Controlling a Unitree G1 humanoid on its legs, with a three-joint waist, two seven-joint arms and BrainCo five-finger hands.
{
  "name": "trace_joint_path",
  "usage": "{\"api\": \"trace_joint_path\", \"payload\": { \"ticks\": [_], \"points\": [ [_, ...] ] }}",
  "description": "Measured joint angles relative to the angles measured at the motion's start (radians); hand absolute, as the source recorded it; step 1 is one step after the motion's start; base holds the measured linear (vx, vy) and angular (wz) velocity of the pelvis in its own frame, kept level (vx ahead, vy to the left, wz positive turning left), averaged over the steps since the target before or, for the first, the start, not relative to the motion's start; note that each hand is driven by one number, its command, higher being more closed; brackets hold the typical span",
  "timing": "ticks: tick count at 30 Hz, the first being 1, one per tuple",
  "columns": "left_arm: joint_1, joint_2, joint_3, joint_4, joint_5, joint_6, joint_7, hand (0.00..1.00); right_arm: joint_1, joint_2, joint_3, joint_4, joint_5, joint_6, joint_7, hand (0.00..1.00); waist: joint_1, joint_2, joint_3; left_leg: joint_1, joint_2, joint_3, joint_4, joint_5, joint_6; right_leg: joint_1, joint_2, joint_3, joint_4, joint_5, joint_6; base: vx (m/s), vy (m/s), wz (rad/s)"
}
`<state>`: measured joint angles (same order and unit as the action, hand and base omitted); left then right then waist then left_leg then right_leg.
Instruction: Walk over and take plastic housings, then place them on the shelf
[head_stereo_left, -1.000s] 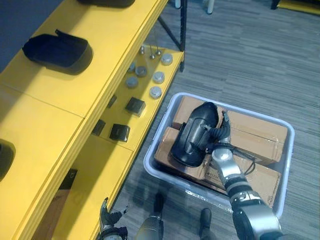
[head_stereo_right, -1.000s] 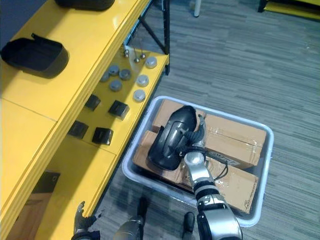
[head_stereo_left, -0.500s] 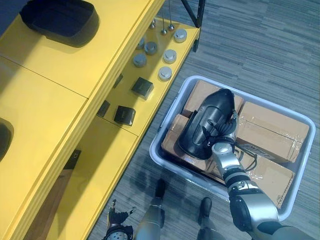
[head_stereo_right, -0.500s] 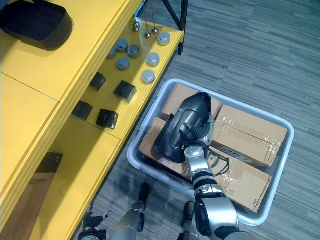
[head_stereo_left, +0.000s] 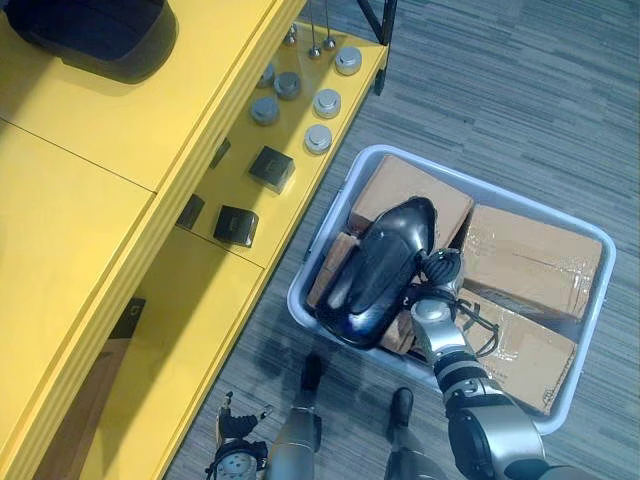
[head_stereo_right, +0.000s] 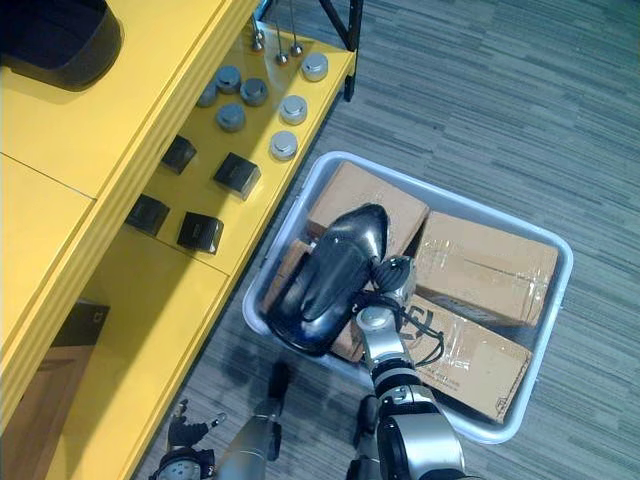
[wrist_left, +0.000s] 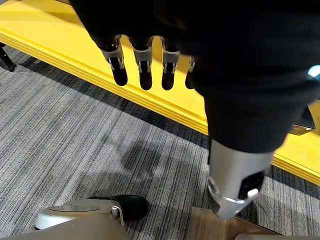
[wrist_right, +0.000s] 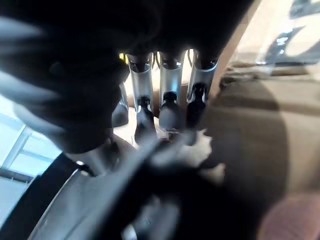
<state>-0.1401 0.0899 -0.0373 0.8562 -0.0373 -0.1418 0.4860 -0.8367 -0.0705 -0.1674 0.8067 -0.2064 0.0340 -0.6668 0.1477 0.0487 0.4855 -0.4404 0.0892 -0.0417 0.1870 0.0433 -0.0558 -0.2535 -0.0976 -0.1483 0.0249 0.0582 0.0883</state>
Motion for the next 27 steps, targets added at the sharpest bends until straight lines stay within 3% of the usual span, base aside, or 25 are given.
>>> {"api": "trace_joint_path", "payload": {
  "ticks": [3,6,12,16,17,23,26,27],
  "points": [
    [0.016,0.0,-0.013,-0.051,0.0,0.007,0.009,0.0,0.031,-0.014,-0.017,-0.085,-0.011,0.047,0.0,1.0,-0.003,-0.007,0.0,0.022,-0.001,0.008,-0.016,0.003,0.001,0.011,-0.003,0.001,0.0,0.0,0.0,0.03,0.013,-0.05],
    [0.05,0.0,-0.021,-0.196,0.001,0.01,0.012,0.0,0.043,-0.093,-0.015,-0.182,-0.073,0.072,0.006,1.0,-0.022,-0.009,0.001,0.042,-0.005,0.012,-0.047,0.021,0.001,0.015,-0.008,0.001,0.0,0.0,0.0,0.01,0.006,-0.02],
    [0.109,0.001,-0.021,-0.553,0.002,-0.017,0.032,0.0,0.054,-0.258,0.028,-0.34,-0.224,0.072,0.036,1.0,-0.056,-0.014,-0.001,0.1,-0.004,0.016,-0.104,0.048,-0.001,0.044,-0.007,0.002,0.0,0.0,0.0,0.0,0.0,0.0],
    [0.113,0.0,-0.028,-0.664,0.004,-0.035,0.032,0.0,0.057,-0.309,0.093,-0.397,-0.257,0.064,0.063,1.0,-0.079,-0.021,-0.006,0.114,-0.002,0.026,-0.125,0.058,-0.001,0.044,-0.007,0.007,0.0,0.0,0.0,-0.01,0.025,-0.05],
    [0.113,-0.001,-0.029,-0.698,0.004,-0.035,0.031,0.0,0.062,-0.32,0.115,-0.416,-0.274,0.055,0.073,0.0,-0.084,-0.024,-0.008,0.114,-0.002,0.028,-0.125,0.058,-0.001,0.044,-0.007,0.008,0.0,0.0,0.0,0.0,0.031,-0.03],
    [0.115,-0.002,-0.028,-0.803,0.031,-0.037,0.032,0.0,0.102,-0.305,0.153,-0.444,-0.27,0.009,0.13,0.0,-0.081,-0.044,-0.021,0.121,0.001,0.041,-0.127,0.059,-0.001,0.043,-0.004,0.026,0.0,0.001,-0.001,0.01,0.037,-0.06],
    [0.114,-0.005,-0.028,-0.826,0.03,-0.036,0.036,0.0,0.14,-0.202,0.152,-0.445,-0.234,0.003,0.139,0.0,-0.079,-0.056,-0.028,0.13,0.006,0.063,-0.131,0.059,-0.002,0.037,-0.001,0.051,0.0,0.006,-0.005,-0.01,0.035,-0.22],
    [0.114,-0.011,-0.03,-0.83,0.03,-0.036,0.038,0.0,0.17,-0.134,0.152,-0.445,-0.227,0.003,0.14,0.0,-0.075,-0.061,-0.031,0.129,0.011,0.075,-0.131,0.058,-0.003,0.029,0.002,0.06,-0.001,0.013,-0.009,-0.03,0.035,-0.3]
  ]
}}
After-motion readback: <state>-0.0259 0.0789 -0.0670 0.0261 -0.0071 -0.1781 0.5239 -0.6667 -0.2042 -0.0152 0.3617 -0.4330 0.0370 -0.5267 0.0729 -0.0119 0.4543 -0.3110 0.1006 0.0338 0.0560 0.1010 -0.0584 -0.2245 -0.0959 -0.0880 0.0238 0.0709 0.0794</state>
